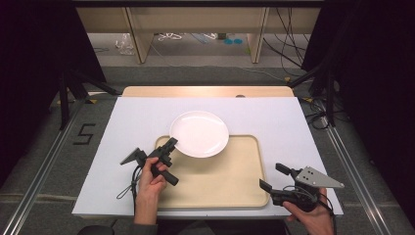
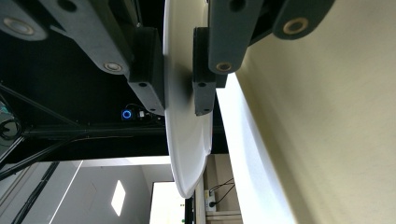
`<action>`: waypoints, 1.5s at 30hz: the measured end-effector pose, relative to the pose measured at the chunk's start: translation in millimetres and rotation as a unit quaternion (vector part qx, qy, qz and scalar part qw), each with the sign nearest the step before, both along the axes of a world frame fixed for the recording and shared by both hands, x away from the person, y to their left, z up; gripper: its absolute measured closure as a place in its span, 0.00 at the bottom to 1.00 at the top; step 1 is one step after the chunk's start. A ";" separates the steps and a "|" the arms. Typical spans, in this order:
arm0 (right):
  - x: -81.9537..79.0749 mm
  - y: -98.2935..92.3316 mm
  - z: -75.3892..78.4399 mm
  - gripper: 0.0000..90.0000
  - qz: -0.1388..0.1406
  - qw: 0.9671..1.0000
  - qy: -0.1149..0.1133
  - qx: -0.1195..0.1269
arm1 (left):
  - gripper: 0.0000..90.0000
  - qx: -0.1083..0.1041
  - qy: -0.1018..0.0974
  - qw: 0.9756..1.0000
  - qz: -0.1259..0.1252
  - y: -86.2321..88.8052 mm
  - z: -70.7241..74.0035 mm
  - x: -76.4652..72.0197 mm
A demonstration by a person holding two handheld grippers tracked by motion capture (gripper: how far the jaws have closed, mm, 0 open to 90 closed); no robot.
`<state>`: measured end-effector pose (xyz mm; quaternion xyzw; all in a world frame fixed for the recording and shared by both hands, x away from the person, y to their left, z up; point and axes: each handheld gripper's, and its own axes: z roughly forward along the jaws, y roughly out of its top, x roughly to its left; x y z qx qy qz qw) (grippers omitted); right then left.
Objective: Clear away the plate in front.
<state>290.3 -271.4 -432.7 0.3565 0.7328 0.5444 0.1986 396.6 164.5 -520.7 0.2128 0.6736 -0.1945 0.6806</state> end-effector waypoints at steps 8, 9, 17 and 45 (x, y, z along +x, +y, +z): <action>0.5 -0.7 0.0 0.22 0.003 1.000 0.000 -0.005 | 0.84 -0.010 -0.012 1.000 0.005 4.4 2.4 -24.1; 0.2 -0.7 0.1 0.22 0.002 1.000 0.001 -0.004 | 0.84 -0.011 -0.010 1.000 0.000 4.8 2.4 -27.3; 1.3 1.0 -1.6 0.23 0.008 1.000 -0.003 0.008 | 0.83 -0.007 -0.007 1.000 -0.007 2.6 -5.7 -48.2; 0.7 0.9 -1.3 0.23 0.011 1.000 0.005 -0.009 | 0.87 0.167 0.002 0.986 -0.017 -11.1 -5.7 -76.5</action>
